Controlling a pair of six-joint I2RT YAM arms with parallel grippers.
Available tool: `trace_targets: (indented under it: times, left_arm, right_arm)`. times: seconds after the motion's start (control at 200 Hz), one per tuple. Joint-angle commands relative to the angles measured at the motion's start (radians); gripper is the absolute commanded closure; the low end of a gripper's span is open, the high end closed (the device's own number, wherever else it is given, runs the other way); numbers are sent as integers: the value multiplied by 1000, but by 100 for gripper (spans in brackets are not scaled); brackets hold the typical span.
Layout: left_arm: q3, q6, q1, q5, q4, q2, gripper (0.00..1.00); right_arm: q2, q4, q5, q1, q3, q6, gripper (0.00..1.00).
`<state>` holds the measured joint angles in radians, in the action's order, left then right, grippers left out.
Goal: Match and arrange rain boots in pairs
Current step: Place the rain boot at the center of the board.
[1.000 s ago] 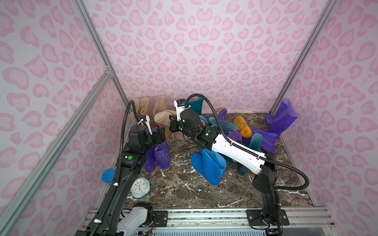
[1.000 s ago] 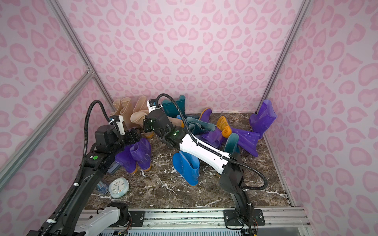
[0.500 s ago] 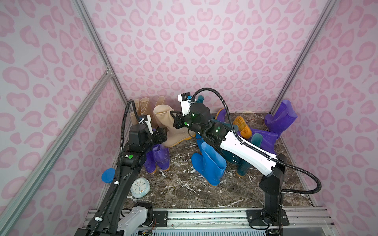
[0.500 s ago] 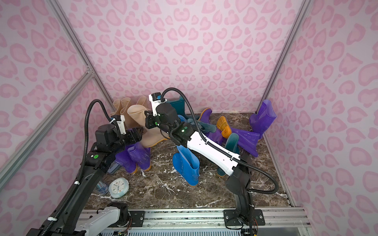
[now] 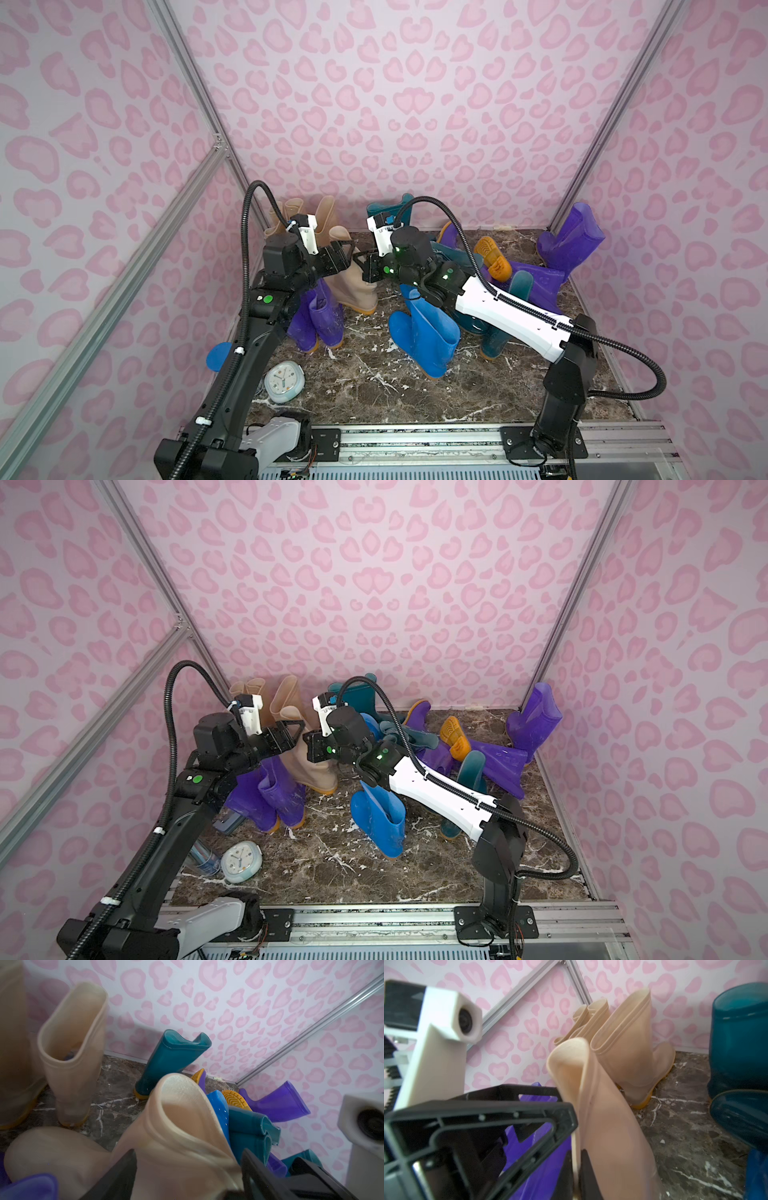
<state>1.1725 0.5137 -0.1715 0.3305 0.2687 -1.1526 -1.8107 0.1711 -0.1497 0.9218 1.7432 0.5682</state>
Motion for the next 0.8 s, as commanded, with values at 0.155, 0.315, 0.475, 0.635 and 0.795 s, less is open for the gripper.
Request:
trace_targets:
  times: [0.155,0.315,0.475,0.635,0.795]
  left_arm:
    - [30,38,-2,85,-111,-102,69]
    - [31,20,-3,87,-102,-151,88]
    - [54,23,-7,119,-92,-196,94]
    - [54,6,-8,87,-36,-171,86]
    - [89,-24,-11,68,126,-125,57]
  right_arm:
    - [48,-322,-50,-10,-158,107,100]
    - [18,-380,-117,-37,-213,164,100]
    - [-3,-411,-113,-32,-238,201,100]
    - [-32,-367,-132,-29,-235,198,97]
    - [28,-333,-120,-23,-269,188,62]
